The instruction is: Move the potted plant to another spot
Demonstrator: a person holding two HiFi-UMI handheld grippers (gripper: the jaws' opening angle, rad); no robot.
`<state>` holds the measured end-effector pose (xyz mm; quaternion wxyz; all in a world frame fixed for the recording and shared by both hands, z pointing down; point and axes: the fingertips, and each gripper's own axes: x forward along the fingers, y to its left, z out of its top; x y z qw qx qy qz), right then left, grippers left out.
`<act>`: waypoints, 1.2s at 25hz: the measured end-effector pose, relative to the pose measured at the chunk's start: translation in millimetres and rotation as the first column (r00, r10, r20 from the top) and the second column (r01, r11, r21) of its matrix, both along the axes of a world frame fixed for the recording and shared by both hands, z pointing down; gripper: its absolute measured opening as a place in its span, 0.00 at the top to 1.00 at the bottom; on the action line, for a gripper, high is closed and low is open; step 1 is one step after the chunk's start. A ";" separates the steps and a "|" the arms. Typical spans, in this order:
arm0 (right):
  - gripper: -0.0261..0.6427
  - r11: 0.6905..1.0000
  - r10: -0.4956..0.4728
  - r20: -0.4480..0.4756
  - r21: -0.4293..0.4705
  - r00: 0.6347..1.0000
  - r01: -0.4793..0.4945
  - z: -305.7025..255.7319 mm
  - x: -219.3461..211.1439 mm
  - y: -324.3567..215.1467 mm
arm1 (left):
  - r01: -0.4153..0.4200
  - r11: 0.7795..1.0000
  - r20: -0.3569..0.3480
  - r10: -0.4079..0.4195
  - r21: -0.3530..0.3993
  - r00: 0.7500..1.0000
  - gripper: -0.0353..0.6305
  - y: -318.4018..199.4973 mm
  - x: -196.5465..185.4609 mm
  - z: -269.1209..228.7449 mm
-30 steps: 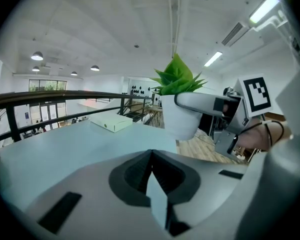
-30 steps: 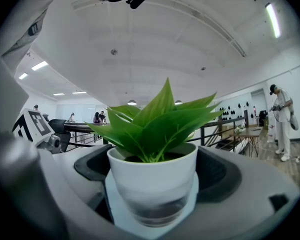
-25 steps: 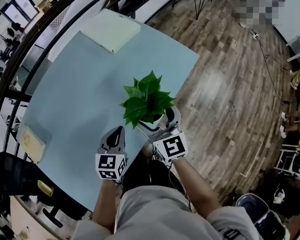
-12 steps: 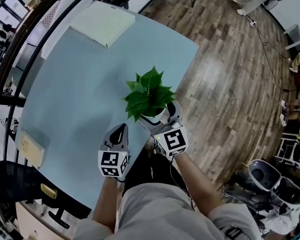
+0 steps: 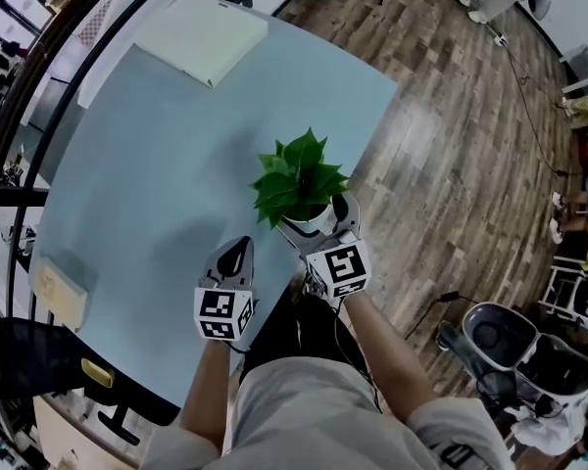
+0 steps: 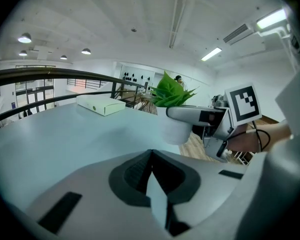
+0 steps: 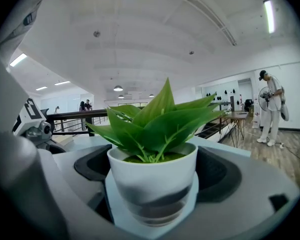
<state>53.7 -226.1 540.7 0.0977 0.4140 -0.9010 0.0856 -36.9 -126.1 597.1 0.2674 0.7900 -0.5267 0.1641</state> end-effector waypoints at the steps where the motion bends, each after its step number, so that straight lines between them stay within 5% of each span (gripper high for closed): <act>1: 0.19 1.000 0.001 -0.001 -0.007 1.000 -0.002 3.4 -0.7 -0.8 | 0.001 1.000 -0.001 -0.001 -0.003 1.000 0.93 -0.1 -1.2 1.0; 30: 0.18 0.993 0.039 -0.043 -0.109 0.998 -0.043 69.0 -14.5 -14.1 | -0.052 0.998 0.007 0.053 -0.043 0.999 0.93 -11.2 -8.1 23.1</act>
